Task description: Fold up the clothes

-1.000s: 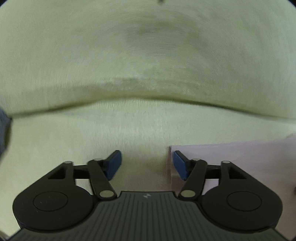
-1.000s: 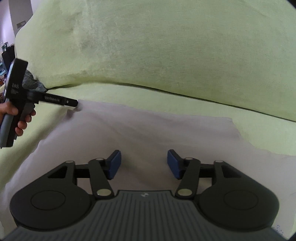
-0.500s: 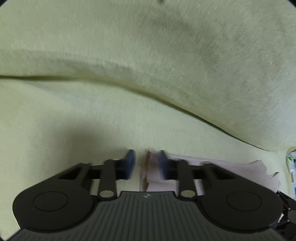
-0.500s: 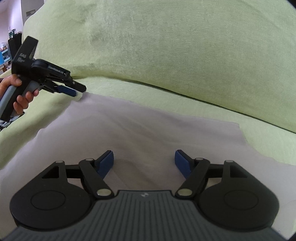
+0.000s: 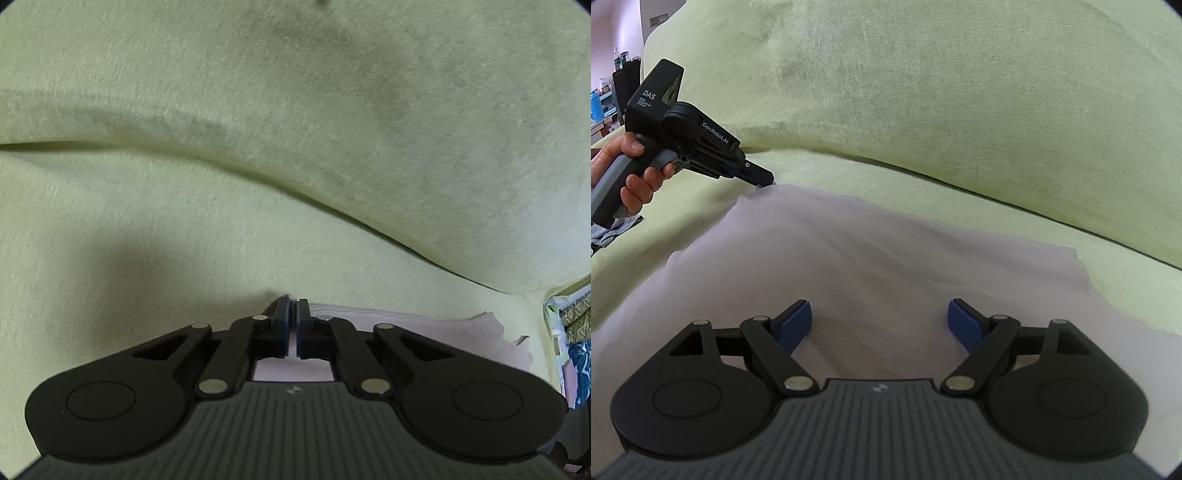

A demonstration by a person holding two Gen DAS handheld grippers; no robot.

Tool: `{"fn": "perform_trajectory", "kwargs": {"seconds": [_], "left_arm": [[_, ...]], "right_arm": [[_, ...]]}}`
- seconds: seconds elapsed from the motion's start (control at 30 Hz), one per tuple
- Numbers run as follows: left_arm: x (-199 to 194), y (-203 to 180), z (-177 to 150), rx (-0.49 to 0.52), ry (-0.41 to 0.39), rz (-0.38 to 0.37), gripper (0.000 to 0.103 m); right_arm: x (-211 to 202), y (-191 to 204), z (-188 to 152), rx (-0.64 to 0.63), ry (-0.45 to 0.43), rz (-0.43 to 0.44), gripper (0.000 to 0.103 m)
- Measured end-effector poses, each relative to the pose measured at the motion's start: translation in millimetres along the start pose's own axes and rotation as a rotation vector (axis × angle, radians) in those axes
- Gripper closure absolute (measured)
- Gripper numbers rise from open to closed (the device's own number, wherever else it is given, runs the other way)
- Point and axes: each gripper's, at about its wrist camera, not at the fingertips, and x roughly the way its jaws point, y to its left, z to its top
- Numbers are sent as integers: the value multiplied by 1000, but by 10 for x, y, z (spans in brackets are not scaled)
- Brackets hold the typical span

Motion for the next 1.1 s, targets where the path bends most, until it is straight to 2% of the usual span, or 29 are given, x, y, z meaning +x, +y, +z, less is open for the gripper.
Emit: {"fn": "perform_trajectory", "kwargs": {"seconds": [0.2,0.43,0.57,0.67,0.73,0.77,0.8,0.87,0.93,1.1], "left_arm": [[-45,1,102,1,-62,36,103],[209,-128,17,97,-30,151,103],[28,-306,5,206,-57,233,103],[-251,-406,-2,266,-74,275,103],[-314,-547,-76,309,-55,247,102],[-345,-617,-113,330,-46,232,102],[-356,-681,-152,352,-36,219,100],[-294,-805,-253,401,-5,194,100],[-208,-940,-375,443,15,170,100],[-101,-920,-466,396,15,152,100]], "right_arm": [[12,2,19,1,10,-2,23],[28,29,18,8,12,-9,23],[19,23,48,23,19,-11,25],[-49,-34,115,72,-12,-26,28],[-102,-89,204,106,-57,-6,45],[-87,-102,245,110,-54,19,76],[-62,-108,289,110,-47,43,103],[34,-76,361,87,-21,71,103],[172,-10,428,64,-9,62,103],[480,73,607,47,10,80,103]]}}
